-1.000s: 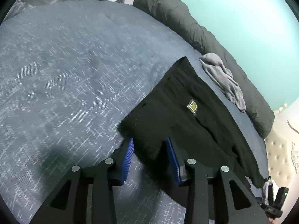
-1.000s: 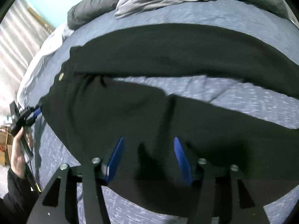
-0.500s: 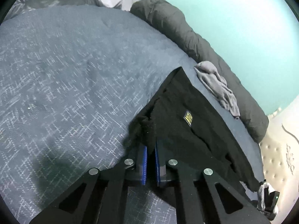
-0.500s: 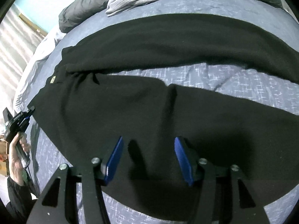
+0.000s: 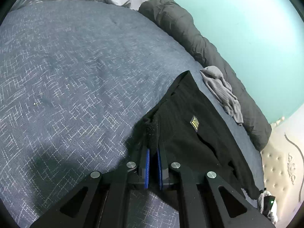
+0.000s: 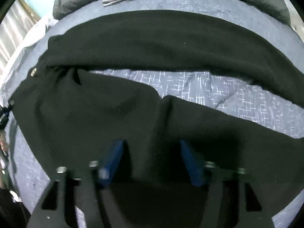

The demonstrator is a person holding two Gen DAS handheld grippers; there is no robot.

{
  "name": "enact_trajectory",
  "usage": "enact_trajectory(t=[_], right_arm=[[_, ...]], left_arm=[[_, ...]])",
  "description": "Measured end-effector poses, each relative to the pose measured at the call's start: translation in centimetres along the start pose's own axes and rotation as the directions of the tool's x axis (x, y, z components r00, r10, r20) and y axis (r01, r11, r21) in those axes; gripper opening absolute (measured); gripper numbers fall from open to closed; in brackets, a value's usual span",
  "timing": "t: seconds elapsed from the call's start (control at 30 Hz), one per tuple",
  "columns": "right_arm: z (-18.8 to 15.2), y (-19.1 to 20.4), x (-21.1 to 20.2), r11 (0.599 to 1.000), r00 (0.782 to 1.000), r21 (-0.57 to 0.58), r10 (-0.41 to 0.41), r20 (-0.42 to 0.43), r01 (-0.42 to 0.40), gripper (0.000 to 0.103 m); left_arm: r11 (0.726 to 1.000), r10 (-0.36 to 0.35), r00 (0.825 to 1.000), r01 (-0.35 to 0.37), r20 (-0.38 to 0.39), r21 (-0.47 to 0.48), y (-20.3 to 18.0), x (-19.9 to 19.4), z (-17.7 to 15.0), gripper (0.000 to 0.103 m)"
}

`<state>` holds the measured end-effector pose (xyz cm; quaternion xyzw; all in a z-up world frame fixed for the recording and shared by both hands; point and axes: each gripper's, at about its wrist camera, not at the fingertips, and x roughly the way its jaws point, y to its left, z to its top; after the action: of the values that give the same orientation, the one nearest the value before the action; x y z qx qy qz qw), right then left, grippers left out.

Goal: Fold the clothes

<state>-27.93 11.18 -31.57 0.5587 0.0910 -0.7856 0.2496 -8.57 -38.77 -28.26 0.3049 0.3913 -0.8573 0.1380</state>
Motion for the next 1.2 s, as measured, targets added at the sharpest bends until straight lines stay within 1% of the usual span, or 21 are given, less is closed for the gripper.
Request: enact_trajectory(t=[0.07,0.1,0.13,0.2,0.33,0.5,0.57,0.67,0.83,0.93,1.0,1.07,1.1,1.13,1.17,1.2], right_arm=[[-0.1,0.1,0.1,1.0,1.0,-0.001,-0.015,-0.006,0.015,0.026],[-0.2,0.1,0.1,1.0,1.0,-0.001,-0.012,-0.007,0.012,0.022],[-0.1,0.1,0.0,1.0,1.0,-0.003,-0.01,-0.007,0.01,0.014],[-0.1,0.2,-0.2,1.0,1.0,-0.004,0.001,-0.004,-0.001,0.011],[-0.1,-1.3,-0.5,0.995,0.995,0.033,0.097,0.013,-0.097,0.007],[-0.3,-4.2,0.0,0.965,0.972,0.113,0.233,0.035,-0.236,0.006],[-0.5,-5.1,0.4,0.955,0.965,0.138,0.26,0.038,-0.262,0.006],[-0.6,-5.6,0.8,0.951,0.962,0.147,0.269,0.039,-0.272,0.006],[-0.6,-5.4,0.1,0.961,0.968,0.116,0.246,0.041,-0.25,0.006],[-0.8,-5.9,-0.6,0.96,0.971,0.143,0.235,0.049,-0.24,0.006],[-0.5,-6.2,-1.5,0.961,0.975,0.165,0.214,0.068,-0.222,0.006],[0.2,-6.3,-2.2,0.96,0.973,0.173,0.208,0.096,-0.222,0.007],[0.8,-5.9,-2.3,0.963,0.975,0.164,0.198,0.097,-0.212,0.009],[1.3,-5.5,-2.4,0.967,0.977,0.155,0.188,0.099,-0.202,0.02],[1.9,-5.0,-2.3,0.97,0.978,0.142,0.183,0.096,-0.196,0.036],[2.6,-4.4,-2.1,0.973,0.979,0.128,0.183,0.089,-0.194,0.041]], left_arm=[[1.0,-0.001,1.0,0.001,0.001,0.003,0.0,-0.1,0.0,0.007],[1.0,0.0,1.0,0.0,0.001,0.003,0.0,-0.1,0.0,0.007],[1.0,0.0,1.0,0.0,0.002,0.004,-0.1,-0.1,0.0,0.007],[1.0,0.002,1.0,-0.002,0.003,0.005,-0.1,-0.1,0.0,0.007],[1.0,0.001,1.0,-0.001,0.0,0.004,0.0,-0.1,0.0,0.007],[1.0,0.002,1.0,-0.002,-0.001,0.006,0.0,-0.1,0.0,0.007],[1.0,0.004,1.0,-0.004,0.001,0.01,-0.2,-0.1,-0.1,0.007],[1.0,0.004,1.0,-0.004,0.002,0.013,-0.3,-0.1,-0.1,0.007],[1.0,0.004,1.0,-0.004,0.0,0.011,-0.2,-0.1,-0.1,0.007],[1.0,0.005,1.0,-0.005,0.0,0.011,-0.2,0.0,-0.1,0.007],[1.0,0.005,1.0,-0.005,0.0,0.012,-0.2,0.0,-0.1,0.007],[1.0,0.006,1.0,-0.006,0.0,0.012,-0.3,0.0,-0.1,0.007],[1.0,0.008,1.0,-0.008,0.0,0.012,-0.3,0.0,-0.2,0.007],[1.0,0.009,1.0,-0.009,0.001,0.013,-0.4,0.0,-0.2,0.007],[1.0,0.01,1.0,-0.01,0.001,0.014,-0.5,0.0,-0.2,0.007],[1.0,0.011,1.0,-0.011,0.002,0.015,-0.5,0.0,-0.2,0.007]])
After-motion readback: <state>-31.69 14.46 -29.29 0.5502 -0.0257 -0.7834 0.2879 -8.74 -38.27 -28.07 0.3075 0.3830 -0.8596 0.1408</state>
